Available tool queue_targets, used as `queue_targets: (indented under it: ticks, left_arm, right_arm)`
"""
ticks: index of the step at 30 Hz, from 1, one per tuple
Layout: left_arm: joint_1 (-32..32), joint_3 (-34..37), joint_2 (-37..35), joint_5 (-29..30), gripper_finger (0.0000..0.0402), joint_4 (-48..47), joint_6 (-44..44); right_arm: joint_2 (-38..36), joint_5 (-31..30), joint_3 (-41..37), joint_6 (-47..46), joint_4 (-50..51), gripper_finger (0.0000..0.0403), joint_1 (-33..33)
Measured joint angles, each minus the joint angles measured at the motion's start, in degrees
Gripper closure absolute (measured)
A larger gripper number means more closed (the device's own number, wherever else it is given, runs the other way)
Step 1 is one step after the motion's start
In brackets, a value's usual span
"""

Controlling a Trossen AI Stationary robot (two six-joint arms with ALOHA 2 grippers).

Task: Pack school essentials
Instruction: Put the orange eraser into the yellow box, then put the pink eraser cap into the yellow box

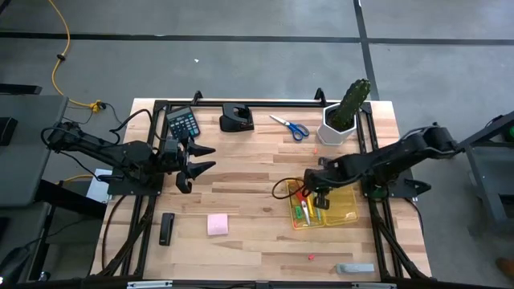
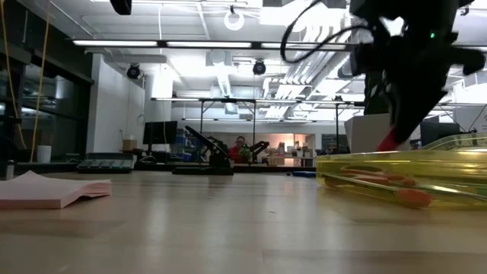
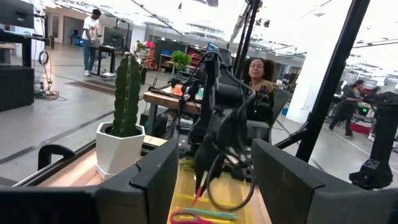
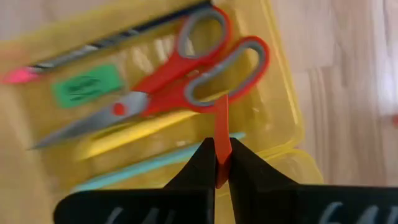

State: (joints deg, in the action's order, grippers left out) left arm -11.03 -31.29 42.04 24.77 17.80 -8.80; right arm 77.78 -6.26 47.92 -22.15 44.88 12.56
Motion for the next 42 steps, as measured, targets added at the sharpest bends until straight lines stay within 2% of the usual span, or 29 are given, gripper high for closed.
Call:
queue_targets:
  ticks: [3,8,16,19,23,26,33,37,42]
  left_arm:
    - [0.0,0.0,0.0,0.1,0.0211,0.0,0.0]
    - [0.0,0.0,0.0,0.1,0.0211,0.0,0.0]
    - [0.0,0.0,0.0,0.1,0.0211,0.0,0.0]
    - [0.0,0.0,0.0,0.1,0.0211,-0.1,0.0]
    - [0.0,0.0,0.0,0.1,0.0211,-0.2,0.0]
    - [0.0,0.0,0.0,0.1,0.0211,-0.2,0.0]
    - [0.1,0.0,0.0,0.2,0.0211,-0.4,0.0]
    - [0.1,0.0,0.0,0.6,0.0211,-0.5,0.0]
    - [0.1,0.0,0.0,0.6,0.0211,-0.5,0.0]
  right_arm:
    - [3.1,-2.3,0.0,-0.4,0.3,0.0399,-0.2]
    - [6.7,-2.5,0.0,-1.3,0.8,0.0383,-0.2]
    - [7.3,-2.4,0.0,-3.2,0.8,0.0372,-0.2]
    - [7.3,-0.4,0.0,-2.8,0.8,0.0363,-0.2]
    - [7.3,3.2,0.0,-2.0,0.8,0.0321,-0.2]
    - [7.3,3.4,0.8,-2.2,1.3,0.0276,0.2]
    - [4.5,3.3,8.4,1.6,3.7,0.0188,1.5]
    - [0.7,3.2,9.6,0.9,4.2,0.0169,3.1]
    - [-7.1,-1.0,4.9,-7.6,0.0,0.0167,6.8]
